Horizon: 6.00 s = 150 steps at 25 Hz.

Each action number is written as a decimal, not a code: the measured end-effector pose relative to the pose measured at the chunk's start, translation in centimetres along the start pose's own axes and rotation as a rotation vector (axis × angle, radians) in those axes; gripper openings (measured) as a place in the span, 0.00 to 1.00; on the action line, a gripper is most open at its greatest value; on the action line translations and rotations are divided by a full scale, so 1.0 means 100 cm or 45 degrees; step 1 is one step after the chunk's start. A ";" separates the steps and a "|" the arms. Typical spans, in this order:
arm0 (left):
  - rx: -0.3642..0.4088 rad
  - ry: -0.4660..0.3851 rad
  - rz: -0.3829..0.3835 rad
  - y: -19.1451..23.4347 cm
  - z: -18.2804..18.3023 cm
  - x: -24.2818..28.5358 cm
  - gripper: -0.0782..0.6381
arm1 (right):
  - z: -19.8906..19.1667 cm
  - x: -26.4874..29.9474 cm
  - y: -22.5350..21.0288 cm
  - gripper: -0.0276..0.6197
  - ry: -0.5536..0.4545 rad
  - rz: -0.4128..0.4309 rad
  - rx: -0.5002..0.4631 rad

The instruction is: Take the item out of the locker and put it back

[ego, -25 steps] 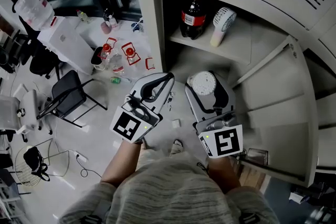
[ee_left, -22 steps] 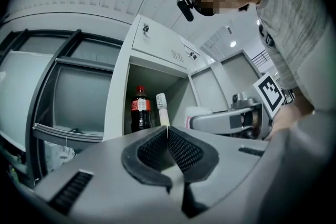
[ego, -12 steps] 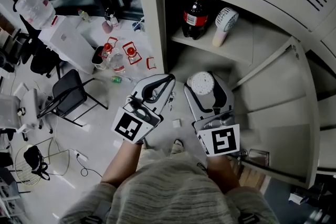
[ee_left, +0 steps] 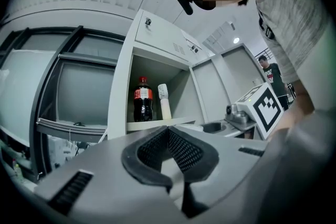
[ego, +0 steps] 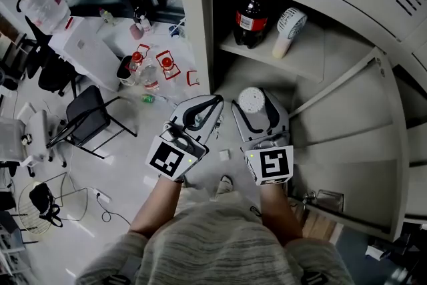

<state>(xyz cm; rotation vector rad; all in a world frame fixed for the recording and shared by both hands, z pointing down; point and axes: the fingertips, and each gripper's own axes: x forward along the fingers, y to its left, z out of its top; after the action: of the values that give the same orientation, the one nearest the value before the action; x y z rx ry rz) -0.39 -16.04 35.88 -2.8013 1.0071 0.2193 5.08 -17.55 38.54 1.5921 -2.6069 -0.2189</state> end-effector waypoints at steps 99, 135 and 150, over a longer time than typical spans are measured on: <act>-0.088 -0.044 -0.376 -0.011 0.001 0.021 0.12 | 0.073 0.037 -0.100 0.48 0.020 -0.562 0.016; -0.070 -0.050 -0.413 -0.009 0.008 0.019 0.12 | 0.090 0.024 -0.110 0.27 -0.053 -0.588 0.068; -0.091 -0.057 -0.461 -0.022 0.010 0.029 0.12 | 0.117 -0.030 -0.065 0.27 -0.150 -0.516 0.047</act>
<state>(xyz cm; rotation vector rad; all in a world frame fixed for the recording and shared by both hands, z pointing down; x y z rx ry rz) 3.15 -15.90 34.55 -2.9624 0.4767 0.2735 10.49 -16.82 25.94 2.1710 -2.3479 -0.2973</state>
